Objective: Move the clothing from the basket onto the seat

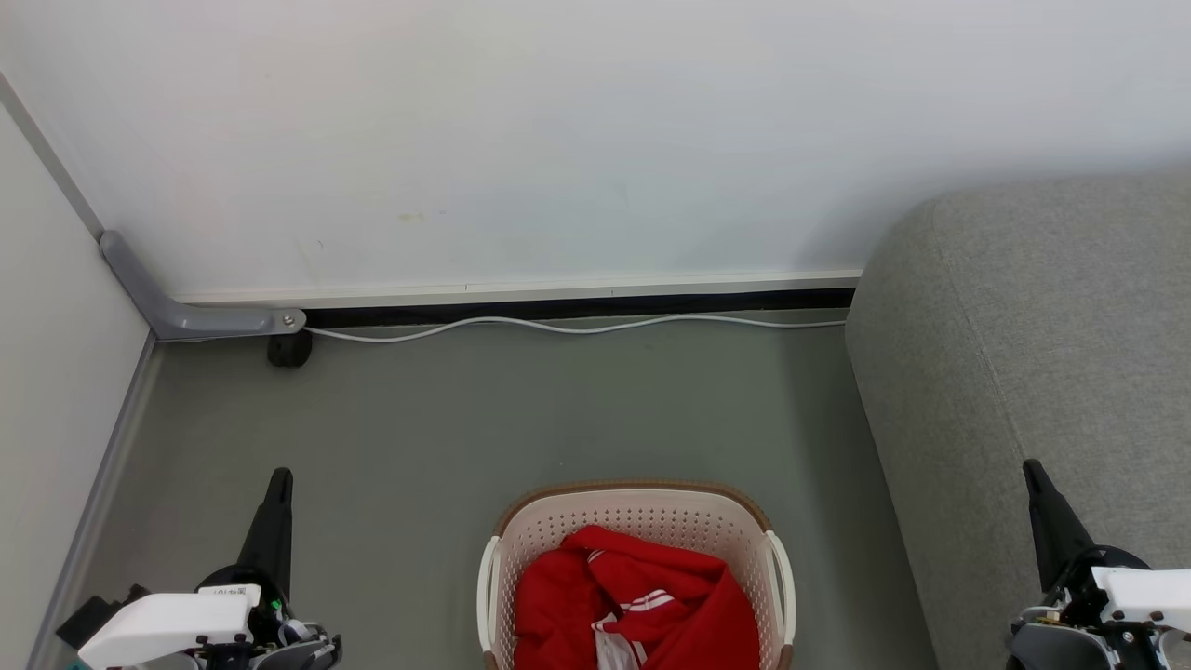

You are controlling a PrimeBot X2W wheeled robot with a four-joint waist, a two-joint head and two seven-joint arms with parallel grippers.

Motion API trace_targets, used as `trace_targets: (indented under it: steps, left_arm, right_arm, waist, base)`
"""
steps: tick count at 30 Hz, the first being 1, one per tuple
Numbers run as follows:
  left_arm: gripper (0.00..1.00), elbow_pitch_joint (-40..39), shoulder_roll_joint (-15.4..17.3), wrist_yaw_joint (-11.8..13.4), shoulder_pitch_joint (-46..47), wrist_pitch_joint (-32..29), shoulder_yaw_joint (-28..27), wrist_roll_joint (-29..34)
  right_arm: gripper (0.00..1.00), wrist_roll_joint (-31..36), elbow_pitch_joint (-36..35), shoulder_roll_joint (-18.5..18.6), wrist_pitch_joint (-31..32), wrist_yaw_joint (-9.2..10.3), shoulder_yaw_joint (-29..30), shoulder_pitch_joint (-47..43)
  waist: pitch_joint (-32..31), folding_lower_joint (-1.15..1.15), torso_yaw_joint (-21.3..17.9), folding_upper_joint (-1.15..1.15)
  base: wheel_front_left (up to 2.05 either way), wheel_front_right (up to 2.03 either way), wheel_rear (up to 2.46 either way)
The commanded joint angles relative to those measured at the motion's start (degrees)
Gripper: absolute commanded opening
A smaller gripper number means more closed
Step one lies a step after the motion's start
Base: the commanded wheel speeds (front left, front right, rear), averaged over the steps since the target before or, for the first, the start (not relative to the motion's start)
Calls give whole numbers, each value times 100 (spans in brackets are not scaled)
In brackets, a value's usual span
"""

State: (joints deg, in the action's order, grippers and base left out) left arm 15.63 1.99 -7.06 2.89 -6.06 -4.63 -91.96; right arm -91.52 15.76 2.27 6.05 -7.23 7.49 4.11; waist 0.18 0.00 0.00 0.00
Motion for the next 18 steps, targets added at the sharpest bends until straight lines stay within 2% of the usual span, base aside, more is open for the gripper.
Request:
trace_targets:
  steps: [1,18]
  left_arm:
    - [0,-160,88,-43,329,-41,-186,-23]
    - [0,-160,88,-43,329,-41,-186,-23]
  right_arm:
    - [0,-67,-174,61,42,-25,-100,207]
    - [0,-67,-174,61,42,-25,-100,207]
  waist:
    - [0,0,0,0]
    - [0,0,0,0]
  base:
    - [0,0,0]
    - [0,0,0]
